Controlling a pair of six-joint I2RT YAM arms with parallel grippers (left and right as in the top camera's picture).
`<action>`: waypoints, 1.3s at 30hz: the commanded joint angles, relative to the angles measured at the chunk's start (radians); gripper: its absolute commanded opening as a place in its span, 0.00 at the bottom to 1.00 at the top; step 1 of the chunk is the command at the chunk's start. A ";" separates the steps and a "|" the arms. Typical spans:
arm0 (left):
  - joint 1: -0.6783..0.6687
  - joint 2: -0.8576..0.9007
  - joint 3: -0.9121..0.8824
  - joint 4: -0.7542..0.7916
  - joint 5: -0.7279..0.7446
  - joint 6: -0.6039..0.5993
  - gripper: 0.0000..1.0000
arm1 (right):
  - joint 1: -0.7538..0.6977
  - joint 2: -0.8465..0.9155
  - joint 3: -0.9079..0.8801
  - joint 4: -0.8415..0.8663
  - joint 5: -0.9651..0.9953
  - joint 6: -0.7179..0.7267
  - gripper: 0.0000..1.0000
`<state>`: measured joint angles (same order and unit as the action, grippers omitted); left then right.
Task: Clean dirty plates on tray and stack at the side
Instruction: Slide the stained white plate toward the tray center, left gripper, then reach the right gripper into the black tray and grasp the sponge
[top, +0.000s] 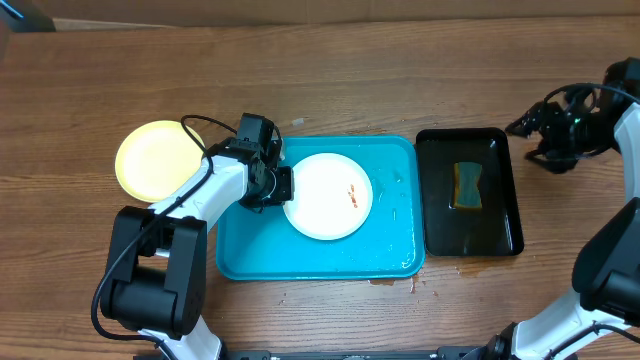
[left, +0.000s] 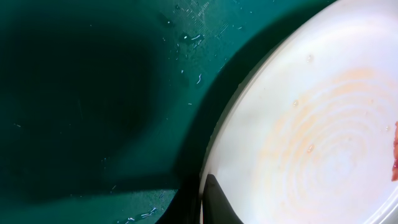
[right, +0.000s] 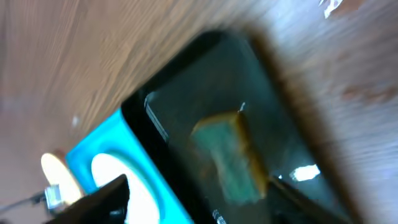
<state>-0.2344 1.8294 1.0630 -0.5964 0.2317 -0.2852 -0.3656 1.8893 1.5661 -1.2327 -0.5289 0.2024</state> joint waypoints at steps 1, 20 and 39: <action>-0.005 0.028 0.005 0.003 -0.025 -0.003 0.05 | 0.048 -0.016 0.005 -0.052 0.063 0.003 0.64; -0.005 0.028 0.005 0.003 -0.024 -0.003 0.12 | 0.378 -0.016 -0.291 0.092 0.484 0.005 0.72; -0.005 0.028 0.005 0.003 -0.022 -0.003 0.16 | 0.382 -0.016 -0.410 0.341 0.487 0.006 1.00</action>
<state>-0.2344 1.8339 1.0630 -0.5907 0.2310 -0.2852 0.0204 1.8824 1.1664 -0.9264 -0.0521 0.2081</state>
